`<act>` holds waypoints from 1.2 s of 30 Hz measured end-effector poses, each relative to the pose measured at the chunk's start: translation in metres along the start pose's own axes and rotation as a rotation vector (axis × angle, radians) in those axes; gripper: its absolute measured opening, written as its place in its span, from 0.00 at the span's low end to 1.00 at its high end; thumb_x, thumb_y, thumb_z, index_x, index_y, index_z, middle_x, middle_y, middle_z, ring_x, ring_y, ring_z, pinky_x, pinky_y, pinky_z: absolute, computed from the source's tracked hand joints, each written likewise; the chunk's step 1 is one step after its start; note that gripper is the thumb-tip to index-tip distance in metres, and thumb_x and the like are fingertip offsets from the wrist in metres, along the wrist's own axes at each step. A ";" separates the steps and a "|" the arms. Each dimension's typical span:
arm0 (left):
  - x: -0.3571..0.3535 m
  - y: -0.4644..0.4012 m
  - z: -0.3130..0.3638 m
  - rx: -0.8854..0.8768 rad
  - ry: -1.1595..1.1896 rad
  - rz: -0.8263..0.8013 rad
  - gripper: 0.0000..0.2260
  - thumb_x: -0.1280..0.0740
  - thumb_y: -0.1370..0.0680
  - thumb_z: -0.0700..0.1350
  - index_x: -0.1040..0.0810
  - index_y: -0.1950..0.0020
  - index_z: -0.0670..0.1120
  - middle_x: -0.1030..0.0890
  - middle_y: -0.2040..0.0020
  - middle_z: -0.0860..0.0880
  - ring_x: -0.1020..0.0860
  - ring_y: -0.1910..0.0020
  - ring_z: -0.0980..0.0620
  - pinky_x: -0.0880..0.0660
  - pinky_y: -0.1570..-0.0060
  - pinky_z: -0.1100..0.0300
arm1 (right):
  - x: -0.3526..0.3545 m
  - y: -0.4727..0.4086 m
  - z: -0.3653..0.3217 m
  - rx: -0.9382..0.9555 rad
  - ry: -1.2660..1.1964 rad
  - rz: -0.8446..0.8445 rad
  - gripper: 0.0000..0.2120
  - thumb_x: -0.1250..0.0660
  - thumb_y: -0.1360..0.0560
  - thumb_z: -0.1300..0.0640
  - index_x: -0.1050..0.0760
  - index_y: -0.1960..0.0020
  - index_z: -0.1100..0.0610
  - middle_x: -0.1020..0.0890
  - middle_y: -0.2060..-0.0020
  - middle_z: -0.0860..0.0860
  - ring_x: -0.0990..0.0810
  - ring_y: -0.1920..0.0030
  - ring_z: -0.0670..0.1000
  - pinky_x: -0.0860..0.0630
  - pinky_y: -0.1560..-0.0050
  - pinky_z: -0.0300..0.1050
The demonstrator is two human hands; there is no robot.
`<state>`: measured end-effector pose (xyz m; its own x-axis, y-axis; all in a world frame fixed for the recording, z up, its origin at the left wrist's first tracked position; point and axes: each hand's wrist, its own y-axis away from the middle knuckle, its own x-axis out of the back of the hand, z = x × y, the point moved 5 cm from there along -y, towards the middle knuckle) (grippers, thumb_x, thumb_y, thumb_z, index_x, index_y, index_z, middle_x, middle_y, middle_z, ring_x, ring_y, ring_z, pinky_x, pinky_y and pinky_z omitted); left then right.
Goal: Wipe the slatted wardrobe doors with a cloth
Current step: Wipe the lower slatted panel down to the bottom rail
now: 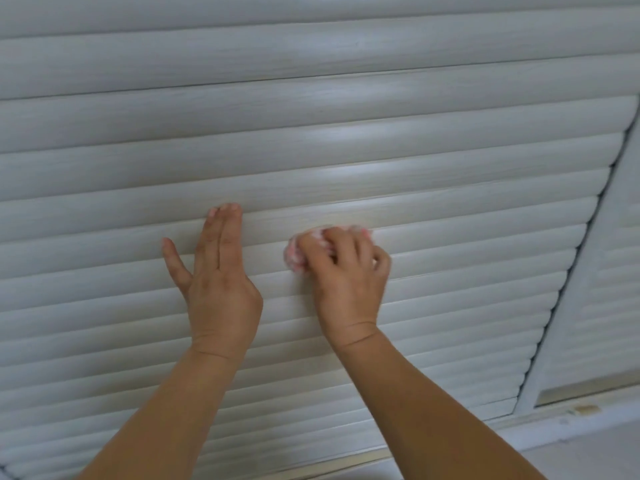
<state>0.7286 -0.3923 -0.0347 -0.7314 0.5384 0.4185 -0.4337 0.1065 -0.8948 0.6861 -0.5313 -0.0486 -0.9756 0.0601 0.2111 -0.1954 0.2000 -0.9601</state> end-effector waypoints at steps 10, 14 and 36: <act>-0.027 0.010 0.073 -0.320 -0.087 -0.186 0.32 0.52 0.34 0.35 0.39 0.28 0.43 0.32 0.29 0.44 0.40 0.29 0.48 0.52 0.35 0.31 | 0.017 -0.011 0.083 -0.119 -0.008 -0.041 0.11 0.37 0.32 0.54 0.20 0.54 0.43 0.20 0.52 0.46 0.27 0.48 0.48 0.41 0.47 0.46; -0.027 0.011 0.072 -0.316 -0.107 -0.176 0.33 0.53 0.35 0.34 0.39 0.28 0.42 0.31 0.30 0.44 0.40 0.29 0.48 0.51 0.36 0.29 | 0.036 -0.018 0.144 -0.343 -0.016 0.017 0.12 0.40 0.32 0.55 0.20 0.53 0.47 0.19 0.50 0.47 0.24 0.49 0.50 0.44 0.49 0.42; -0.036 0.012 0.099 -0.188 -0.184 -0.200 0.44 0.35 0.45 0.25 0.34 0.29 0.47 0.34 0.34 0.33 0.41 0.31 0.37 0.50 0.39 0.25 | 0.036 -0.033 0.197 -0.247 0.120 -0.110 0.25 0.35 0.25 0.63 0.31 0.32 0.45 0.31 0.29 0.51 0.37 0.28 0.50 0.46 0.32 0.61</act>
<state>0.6973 -0.4929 -0.0454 -0.7318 0.3327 0.5947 -0.4861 0.3568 -0.7978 0.6383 -0.7288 -0.0453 -0.9285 0.1369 0.3452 -0.2544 0.4430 -0.8597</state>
